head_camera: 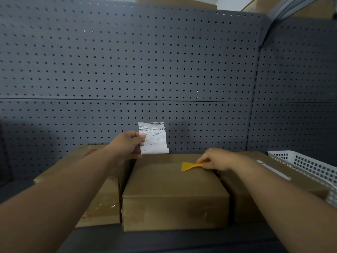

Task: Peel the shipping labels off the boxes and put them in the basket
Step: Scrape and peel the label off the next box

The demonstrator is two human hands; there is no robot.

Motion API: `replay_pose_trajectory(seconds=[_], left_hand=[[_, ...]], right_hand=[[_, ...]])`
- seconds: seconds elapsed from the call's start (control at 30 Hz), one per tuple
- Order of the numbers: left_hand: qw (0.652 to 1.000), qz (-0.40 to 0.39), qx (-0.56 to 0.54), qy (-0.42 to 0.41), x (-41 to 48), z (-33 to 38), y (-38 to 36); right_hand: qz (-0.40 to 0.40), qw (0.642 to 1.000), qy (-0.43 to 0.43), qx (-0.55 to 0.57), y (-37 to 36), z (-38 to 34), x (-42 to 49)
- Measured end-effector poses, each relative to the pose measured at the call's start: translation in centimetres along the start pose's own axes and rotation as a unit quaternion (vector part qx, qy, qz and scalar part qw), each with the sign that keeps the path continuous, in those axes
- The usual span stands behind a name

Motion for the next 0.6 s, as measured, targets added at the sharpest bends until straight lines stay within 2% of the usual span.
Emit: replay_pose_trajectory(seconds=[0.23,0.43,0.6], left_hand=[[1.000,-0.029,-0.001,0.007,0.8,-0.2,-0.9],[1.000,-0.028,-0.013,0.001,0.8,0.1,-1.0],[1.000,-0.025,-0.002,0.002,0.8,-0.2,-0.9]], right_hand=[[-0.003,0.999,0.033,0.010,-0.2,-2.4,1.9],[-0.015,1.000,0.000,-0.001,0.2,-0.3,1.4],[-0.008,1.000,0.028,0.005,-0.3,-3.1,2.7]])
Point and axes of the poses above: each hand's wrist, its own x-axis towards the middle knuckle, its own y-axis out of the back of the hand, z = x × y, the point moved 10 cm from there along x, towards the middle knuckle, and after that the axes turned 1 degree about -x, right-handed, at the moved point
